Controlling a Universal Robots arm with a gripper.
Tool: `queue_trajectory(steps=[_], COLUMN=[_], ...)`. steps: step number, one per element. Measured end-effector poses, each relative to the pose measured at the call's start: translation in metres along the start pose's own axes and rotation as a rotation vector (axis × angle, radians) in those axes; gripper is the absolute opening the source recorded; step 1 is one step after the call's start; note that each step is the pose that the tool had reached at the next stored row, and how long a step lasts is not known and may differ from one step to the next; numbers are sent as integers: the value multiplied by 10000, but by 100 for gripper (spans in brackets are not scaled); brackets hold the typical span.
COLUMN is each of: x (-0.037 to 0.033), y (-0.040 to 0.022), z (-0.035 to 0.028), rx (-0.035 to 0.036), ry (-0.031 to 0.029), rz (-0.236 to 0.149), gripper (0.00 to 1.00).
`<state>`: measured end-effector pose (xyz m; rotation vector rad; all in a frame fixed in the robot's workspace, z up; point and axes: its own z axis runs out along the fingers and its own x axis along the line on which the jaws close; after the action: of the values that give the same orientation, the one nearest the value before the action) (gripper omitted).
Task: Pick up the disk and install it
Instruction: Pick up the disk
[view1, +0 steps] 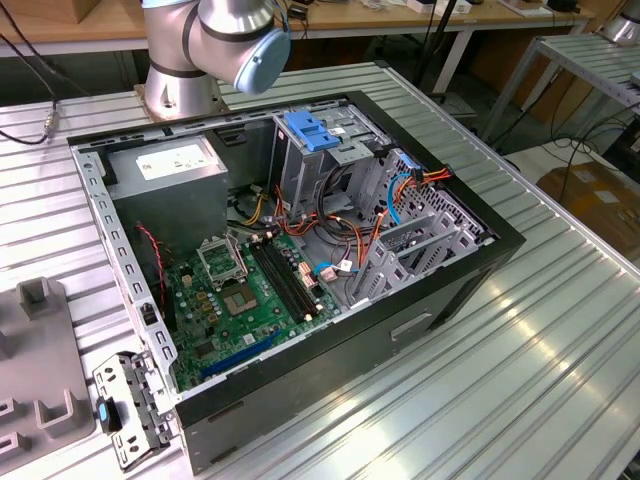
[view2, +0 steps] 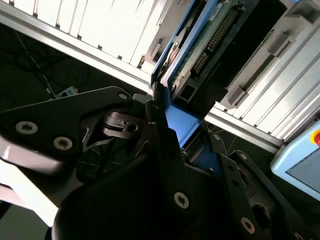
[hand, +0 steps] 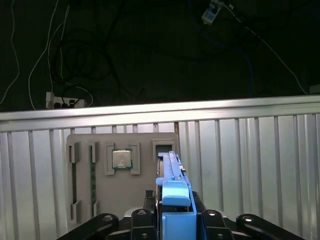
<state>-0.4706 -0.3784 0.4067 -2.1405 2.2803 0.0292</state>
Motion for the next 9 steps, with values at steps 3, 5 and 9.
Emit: queue_trajectory(steps=[3, 5, 9], x=[-6, -6, -9], y=[1, 1, 2], z=[-241, -281, -368], rx=[1, -1, 0], ry=[0, 1, 1], rz=[0, 0, 0], gripper=[37, 37, 37])
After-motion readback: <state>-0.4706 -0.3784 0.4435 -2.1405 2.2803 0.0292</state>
